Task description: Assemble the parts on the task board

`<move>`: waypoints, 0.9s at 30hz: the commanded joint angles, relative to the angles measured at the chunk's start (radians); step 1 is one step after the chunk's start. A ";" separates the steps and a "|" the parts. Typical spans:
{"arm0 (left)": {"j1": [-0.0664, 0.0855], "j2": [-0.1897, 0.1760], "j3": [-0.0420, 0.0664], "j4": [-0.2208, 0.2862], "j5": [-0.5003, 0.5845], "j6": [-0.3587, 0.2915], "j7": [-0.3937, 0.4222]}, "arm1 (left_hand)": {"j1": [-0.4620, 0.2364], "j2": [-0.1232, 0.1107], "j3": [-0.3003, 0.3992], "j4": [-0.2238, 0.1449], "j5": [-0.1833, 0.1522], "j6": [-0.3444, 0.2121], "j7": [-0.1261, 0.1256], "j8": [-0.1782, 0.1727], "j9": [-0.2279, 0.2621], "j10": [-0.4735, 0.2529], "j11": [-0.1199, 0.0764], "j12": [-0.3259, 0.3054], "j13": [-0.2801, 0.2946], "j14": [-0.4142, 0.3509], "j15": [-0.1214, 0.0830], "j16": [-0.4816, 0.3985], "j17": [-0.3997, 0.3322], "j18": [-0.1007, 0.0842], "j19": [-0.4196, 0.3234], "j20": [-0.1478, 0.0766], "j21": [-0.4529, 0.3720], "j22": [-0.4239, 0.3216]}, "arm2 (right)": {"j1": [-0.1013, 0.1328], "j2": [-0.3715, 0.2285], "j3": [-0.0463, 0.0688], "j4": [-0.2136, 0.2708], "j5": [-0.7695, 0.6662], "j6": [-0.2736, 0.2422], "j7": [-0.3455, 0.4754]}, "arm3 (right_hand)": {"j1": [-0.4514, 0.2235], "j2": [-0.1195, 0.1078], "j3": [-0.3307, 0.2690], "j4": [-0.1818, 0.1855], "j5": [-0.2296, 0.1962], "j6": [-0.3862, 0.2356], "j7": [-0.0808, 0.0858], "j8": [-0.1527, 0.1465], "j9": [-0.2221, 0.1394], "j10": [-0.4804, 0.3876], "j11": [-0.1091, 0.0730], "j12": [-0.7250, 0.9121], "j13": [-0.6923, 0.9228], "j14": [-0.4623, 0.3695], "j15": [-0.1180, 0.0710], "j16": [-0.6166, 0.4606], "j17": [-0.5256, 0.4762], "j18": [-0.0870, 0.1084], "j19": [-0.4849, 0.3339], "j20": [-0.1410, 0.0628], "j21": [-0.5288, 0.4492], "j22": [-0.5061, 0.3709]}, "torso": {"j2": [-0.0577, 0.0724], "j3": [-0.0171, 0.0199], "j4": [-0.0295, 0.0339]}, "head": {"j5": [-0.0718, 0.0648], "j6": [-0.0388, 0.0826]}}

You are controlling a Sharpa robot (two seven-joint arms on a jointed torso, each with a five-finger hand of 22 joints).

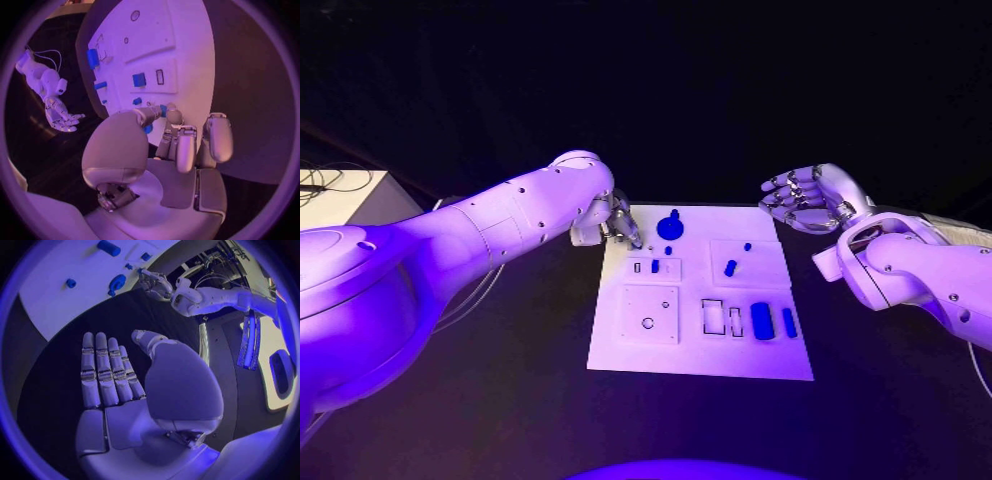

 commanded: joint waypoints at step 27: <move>0.001 -0.169 0.001 0.223 0.120 -0.054 0.026 | -0.228 0.054 0.248 -0.166 0.063 0.100 -0.048 -0.002 0.089 0.146 -0.037 0.049 0.146 0.106 -0.030 0.007 0.263 -0.009 0.037 -0.024 0.034 0.063 | -0.001 -0.009 0.000 0.003 -0.002 0.017 0.004 | -0.001 0.002 -0.007 -0.004 0.004 0.002 0.005 -0.006 -0.002 -0.007 0.000 -0.003 -0.001 -0.009 -0.002 -0.002 -0.004 0.005 -0.007 0.003 -0.004 -0.006 | -0.012 0.0032 0.0089 | -0.004 -0.002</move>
